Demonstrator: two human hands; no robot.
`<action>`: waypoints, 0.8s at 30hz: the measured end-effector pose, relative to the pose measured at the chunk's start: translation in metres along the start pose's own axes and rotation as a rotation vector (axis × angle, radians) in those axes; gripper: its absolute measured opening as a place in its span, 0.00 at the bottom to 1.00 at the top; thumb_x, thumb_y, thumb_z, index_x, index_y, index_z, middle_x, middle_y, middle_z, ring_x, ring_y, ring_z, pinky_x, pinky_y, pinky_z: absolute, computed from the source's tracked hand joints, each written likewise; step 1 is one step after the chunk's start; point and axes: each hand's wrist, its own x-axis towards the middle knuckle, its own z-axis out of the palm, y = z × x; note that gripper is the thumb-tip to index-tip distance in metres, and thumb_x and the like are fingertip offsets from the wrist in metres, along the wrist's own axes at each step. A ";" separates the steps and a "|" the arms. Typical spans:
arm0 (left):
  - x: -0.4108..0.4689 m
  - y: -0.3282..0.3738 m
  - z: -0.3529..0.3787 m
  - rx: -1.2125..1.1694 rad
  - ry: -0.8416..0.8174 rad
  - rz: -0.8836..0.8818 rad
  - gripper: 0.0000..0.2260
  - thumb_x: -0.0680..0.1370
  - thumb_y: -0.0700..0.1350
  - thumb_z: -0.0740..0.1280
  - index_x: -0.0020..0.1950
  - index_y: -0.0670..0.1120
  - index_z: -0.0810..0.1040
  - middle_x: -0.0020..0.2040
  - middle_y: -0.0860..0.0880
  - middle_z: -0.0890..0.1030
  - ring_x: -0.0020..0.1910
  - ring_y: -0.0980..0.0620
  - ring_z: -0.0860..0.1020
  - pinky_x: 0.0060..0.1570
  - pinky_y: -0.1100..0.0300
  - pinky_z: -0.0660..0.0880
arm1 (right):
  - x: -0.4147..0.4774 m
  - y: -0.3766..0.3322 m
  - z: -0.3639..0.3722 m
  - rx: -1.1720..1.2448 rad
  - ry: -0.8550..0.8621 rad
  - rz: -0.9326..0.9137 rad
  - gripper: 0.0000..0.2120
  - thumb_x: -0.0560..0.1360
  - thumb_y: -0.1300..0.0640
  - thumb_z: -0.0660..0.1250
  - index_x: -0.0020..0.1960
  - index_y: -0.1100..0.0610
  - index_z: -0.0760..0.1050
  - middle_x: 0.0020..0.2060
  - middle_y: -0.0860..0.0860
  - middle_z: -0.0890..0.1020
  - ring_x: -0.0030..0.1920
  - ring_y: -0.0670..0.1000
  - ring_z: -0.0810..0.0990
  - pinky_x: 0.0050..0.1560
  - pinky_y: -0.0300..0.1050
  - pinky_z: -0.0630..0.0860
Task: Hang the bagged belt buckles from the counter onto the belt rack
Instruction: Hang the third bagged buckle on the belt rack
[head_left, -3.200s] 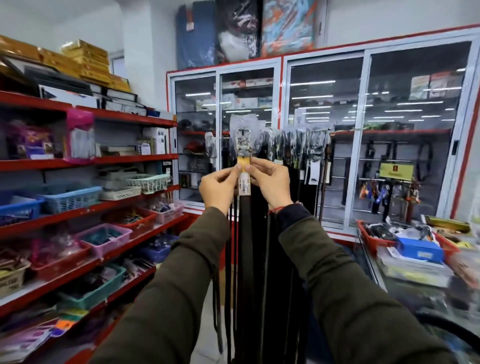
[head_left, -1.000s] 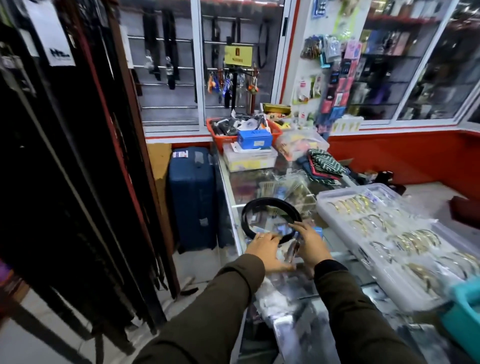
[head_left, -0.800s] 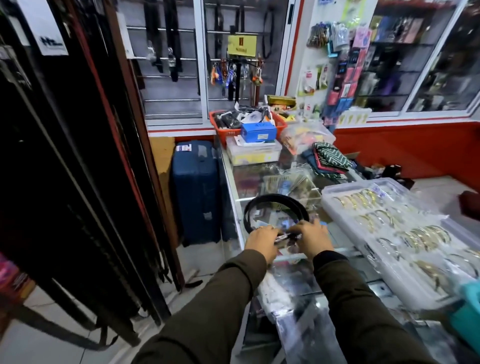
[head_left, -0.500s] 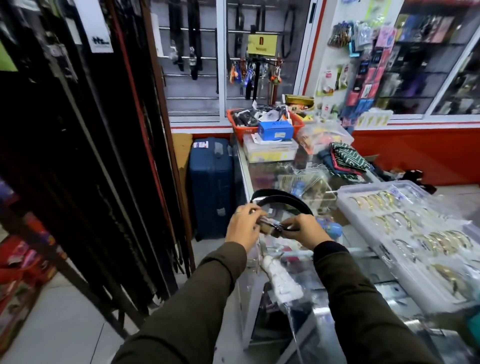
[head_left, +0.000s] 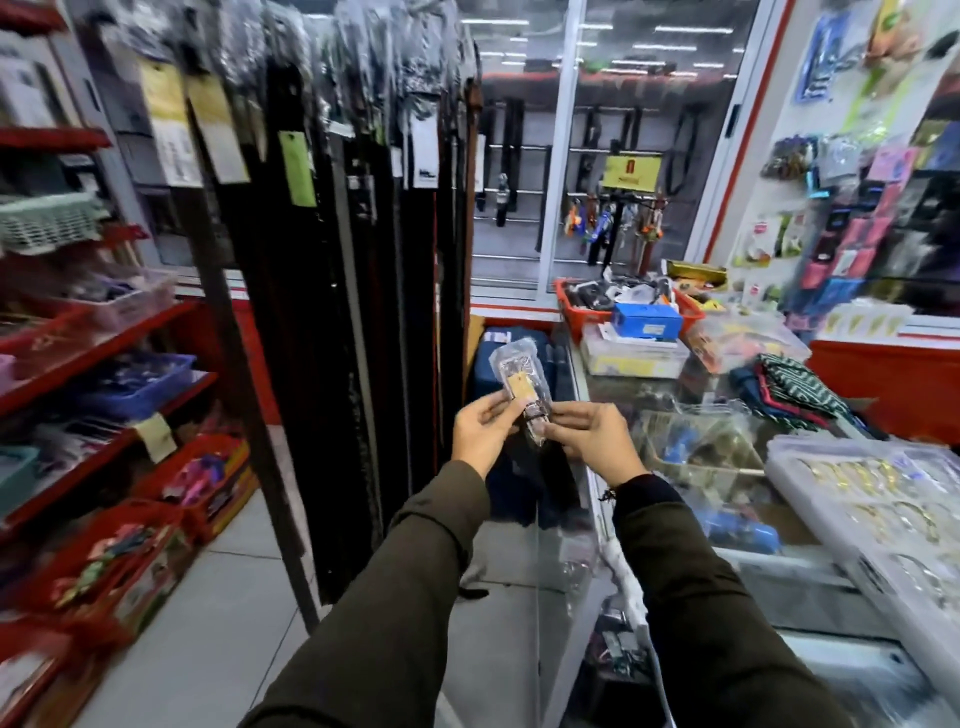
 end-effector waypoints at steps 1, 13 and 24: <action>-0.002 0.008 -0.006 0.031 0.012 0.020 0.16 0.78 0.37 0.70 0.65 0.35 0.77 0.54 0.41 0.82 0.49 0.51 0.81 0.48 0.62 0.81 | -0.004 -0.007 0.005 0.005 -0.001 -0.036 0.19 0.66 0.55 0.80 0.56 0.57 0.84 0.48 0.54 0.87 0.48 0.46 0.84 0.46 0.40 0.79; -0.021 0.149 -0.040 -0.068 0.103 0.428 0.07 0.74 0.41 0.75 0.50 0.49 0.86 0.44 0.50 0.87 0.50 0.51 0.85 0.57 0.49 0.81 | 0.000 -0.140 0.038 0.357 -0.021 -0.327 0.11 0.75 0.63 0.71 0.57 0.58 0.82 0.49 0.56 0.86 0.49 0.50 0.86 0.48 0.42 0.84; -0.006 0.282 -0.039 -0.044 0.122 0.660 0.11 0.74 0.42 0.75 0.55 0.40 0.85 0.46 0.44 0.87 0.45 0.54 0.84 0.45 0.61 0.81 | 0.030 -0.272 0.029 0.468 -0.035 -0.515 0.15 0.76 0.63 0.70 0.62 0.61 0.79 0.51 0.58 0.85 0.48 0.49 0.84 0.47 0.44 0.83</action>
